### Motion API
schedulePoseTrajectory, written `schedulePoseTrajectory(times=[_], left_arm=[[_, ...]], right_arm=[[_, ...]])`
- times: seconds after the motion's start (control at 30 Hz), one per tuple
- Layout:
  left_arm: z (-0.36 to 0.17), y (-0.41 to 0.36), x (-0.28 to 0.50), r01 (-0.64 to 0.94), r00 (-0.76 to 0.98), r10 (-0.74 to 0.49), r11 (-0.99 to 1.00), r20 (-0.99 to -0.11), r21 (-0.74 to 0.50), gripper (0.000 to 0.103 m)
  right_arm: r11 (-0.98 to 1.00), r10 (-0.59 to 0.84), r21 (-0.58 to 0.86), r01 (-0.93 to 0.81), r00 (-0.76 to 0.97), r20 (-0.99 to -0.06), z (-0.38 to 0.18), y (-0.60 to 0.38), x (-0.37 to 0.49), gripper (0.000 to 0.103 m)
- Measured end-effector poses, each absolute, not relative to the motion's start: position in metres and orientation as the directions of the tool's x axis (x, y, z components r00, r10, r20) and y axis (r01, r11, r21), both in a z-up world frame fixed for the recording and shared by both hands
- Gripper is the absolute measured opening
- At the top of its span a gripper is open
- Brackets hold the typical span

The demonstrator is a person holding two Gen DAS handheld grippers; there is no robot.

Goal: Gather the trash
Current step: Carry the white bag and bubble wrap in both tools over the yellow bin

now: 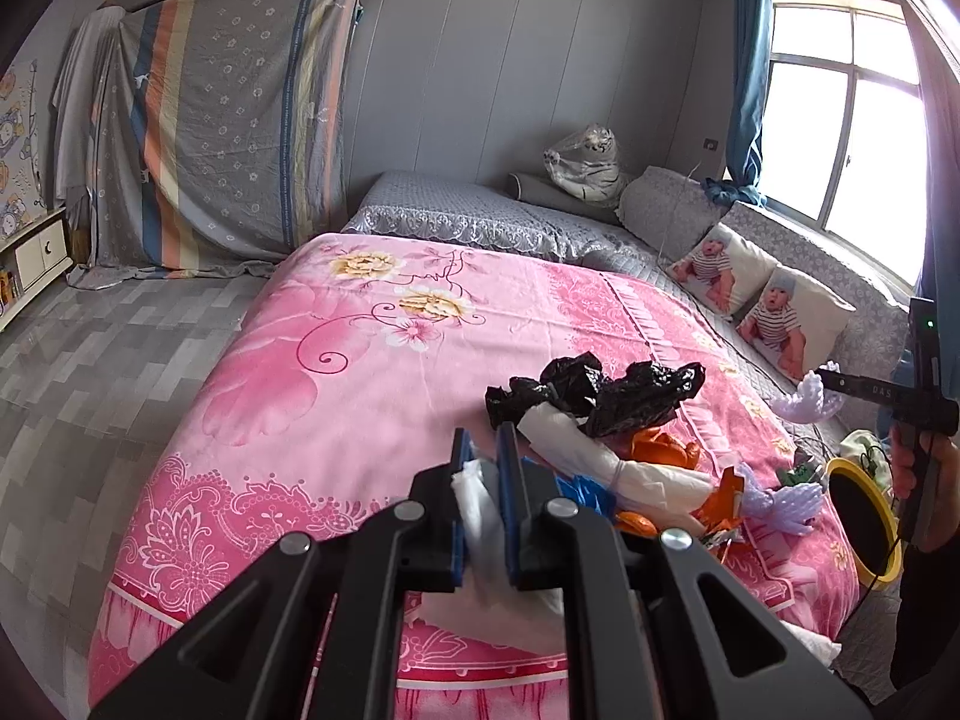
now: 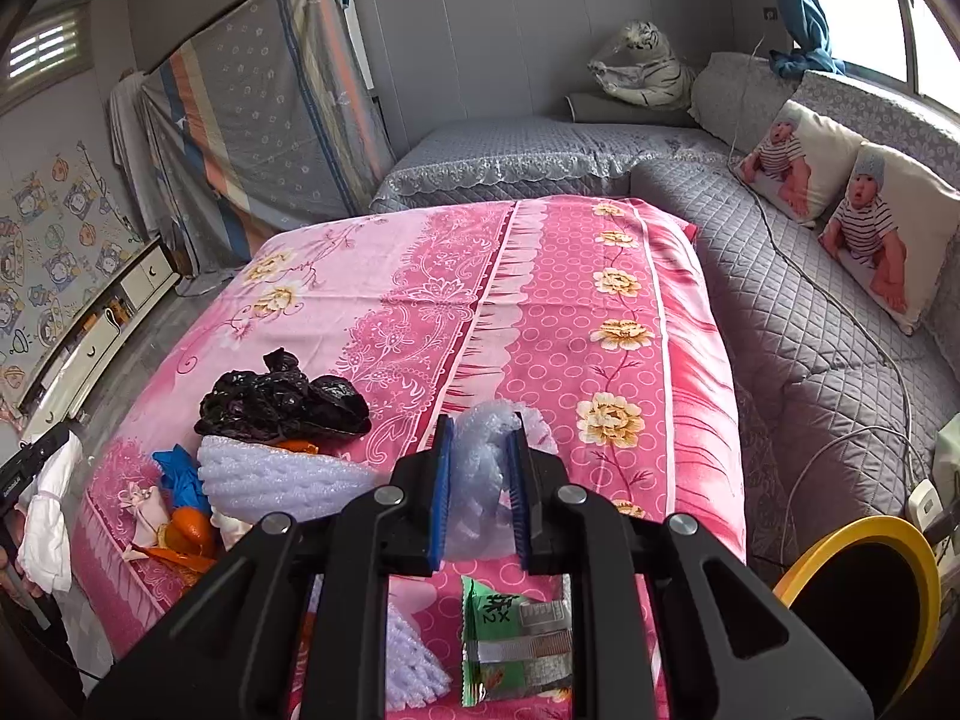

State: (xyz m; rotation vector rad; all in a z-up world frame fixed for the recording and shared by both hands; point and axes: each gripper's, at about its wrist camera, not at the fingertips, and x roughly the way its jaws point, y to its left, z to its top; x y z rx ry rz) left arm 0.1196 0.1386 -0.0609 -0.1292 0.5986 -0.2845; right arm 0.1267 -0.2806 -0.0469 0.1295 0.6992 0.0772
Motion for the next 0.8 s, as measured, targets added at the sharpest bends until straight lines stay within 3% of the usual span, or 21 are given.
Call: schedulePoseTrajectory(times=[0.4,0.8], left_arm=[[-0.040,0.076,0.122,0.325,0.778,-0.359,0.932,-0.515,-0.159,0.008],[-0.023,-0.024,0.142,0.481,0.717,-0.489,0.863,-0.497,-0.156,0.008]], right_arm=[[0.981,0.097,0.193,0.022,0.805,-0.586,-0.036,-0.308,0.088,0.016],[0.954,-0.079,0.204,0.218,0.844,-0.530,-0.030,-0.377,0.035,0.016]])
